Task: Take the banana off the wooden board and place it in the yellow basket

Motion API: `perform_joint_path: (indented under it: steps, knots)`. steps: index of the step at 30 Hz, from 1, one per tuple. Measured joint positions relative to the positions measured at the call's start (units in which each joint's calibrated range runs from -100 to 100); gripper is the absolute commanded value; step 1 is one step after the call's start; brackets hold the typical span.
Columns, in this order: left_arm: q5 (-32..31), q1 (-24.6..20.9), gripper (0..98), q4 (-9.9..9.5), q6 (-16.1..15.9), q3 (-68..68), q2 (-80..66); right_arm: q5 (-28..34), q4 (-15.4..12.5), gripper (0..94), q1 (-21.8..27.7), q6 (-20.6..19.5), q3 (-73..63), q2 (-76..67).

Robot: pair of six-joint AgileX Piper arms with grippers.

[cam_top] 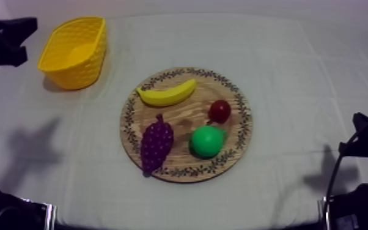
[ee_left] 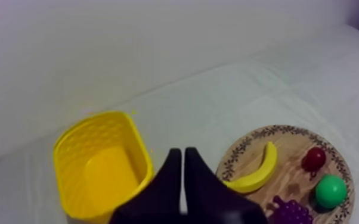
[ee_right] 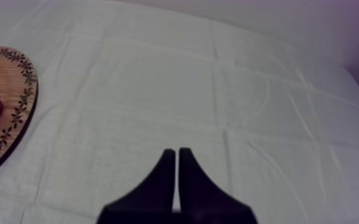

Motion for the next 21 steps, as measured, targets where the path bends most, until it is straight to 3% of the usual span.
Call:
perform_joint_path:
  steps: [5, 11, 21]
  knots:
    - [3.1, 4.7, 0.1, -2.73, -1.0, -8.7, 8.4, 0.0, 0.0, 0.3, 0.0, 0.0, 0.0, 0.0]
    - [4.9, 9.1, 0.1, -3.52, -3.2, -15.2, 17.4, 0.0, 0.0, 0.3, 0.0, 0.0, 0.0, 0.0]
    - [5.5, 12.2, 0.5, -6.57, -3.7, -12.9, 27.7, 0.0, 0.0, 0.3, 0.0, 0.0, 0.0, 0.0]
